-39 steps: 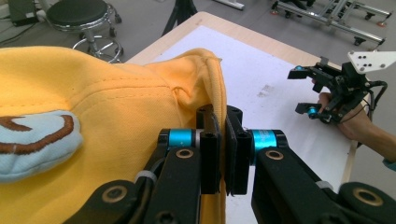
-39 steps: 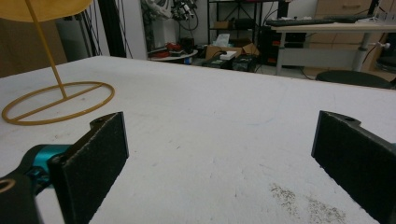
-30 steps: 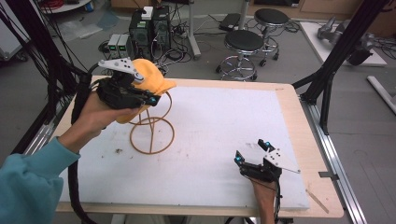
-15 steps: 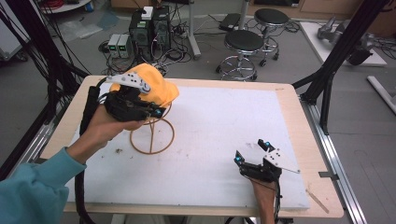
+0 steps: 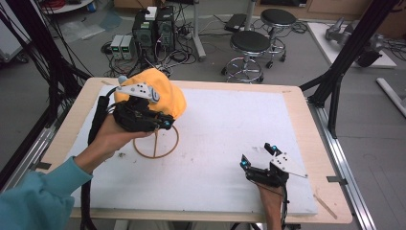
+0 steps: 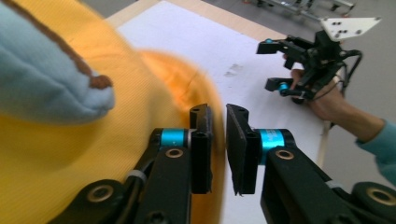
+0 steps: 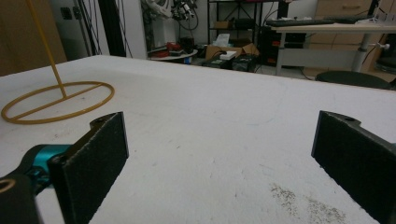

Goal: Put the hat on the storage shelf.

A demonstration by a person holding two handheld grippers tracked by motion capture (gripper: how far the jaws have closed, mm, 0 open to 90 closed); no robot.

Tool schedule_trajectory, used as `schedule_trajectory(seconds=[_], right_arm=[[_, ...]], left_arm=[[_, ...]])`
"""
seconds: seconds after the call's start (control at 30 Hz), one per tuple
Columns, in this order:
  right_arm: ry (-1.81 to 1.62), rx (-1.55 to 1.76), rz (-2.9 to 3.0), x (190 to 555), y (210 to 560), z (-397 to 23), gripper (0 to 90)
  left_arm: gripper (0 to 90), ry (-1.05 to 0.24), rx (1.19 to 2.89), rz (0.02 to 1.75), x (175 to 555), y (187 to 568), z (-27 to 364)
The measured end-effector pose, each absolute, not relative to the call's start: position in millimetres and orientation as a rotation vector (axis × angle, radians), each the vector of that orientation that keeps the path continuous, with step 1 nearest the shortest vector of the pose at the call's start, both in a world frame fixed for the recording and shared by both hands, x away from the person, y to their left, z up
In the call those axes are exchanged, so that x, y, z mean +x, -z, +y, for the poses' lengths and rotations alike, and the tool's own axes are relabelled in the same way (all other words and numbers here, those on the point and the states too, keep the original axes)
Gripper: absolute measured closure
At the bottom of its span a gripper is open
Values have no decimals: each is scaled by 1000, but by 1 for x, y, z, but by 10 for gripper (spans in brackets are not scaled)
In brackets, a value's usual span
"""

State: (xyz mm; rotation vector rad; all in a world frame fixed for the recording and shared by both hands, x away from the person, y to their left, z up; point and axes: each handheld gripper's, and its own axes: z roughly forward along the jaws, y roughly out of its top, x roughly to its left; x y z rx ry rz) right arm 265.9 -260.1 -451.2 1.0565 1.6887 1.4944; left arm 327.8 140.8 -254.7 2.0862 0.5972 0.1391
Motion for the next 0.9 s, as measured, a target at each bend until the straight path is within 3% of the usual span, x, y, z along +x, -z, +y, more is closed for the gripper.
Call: schedule_trajectory(seconds=[0.13,0.27,0.33,0.43,0.9], right_arm=[[-1494,1054,1690,266,451,-260,27],[-1494,1055,1690,266,451,-260,27],[-1495,1054,1689,266,451,-260,27],[-1497,1055,1689,266,451,-260,27],[-1490,1053,1691,265,451,-260,27]], left_arm=[[703,-98,2076,590,327,259,137],[526,-96,2074,578,325,260,134],[363,-114,2066,560,322,260,133],[216,-102,2047,521,317,260,136],[175,-183,1884,495,275,297,192]])
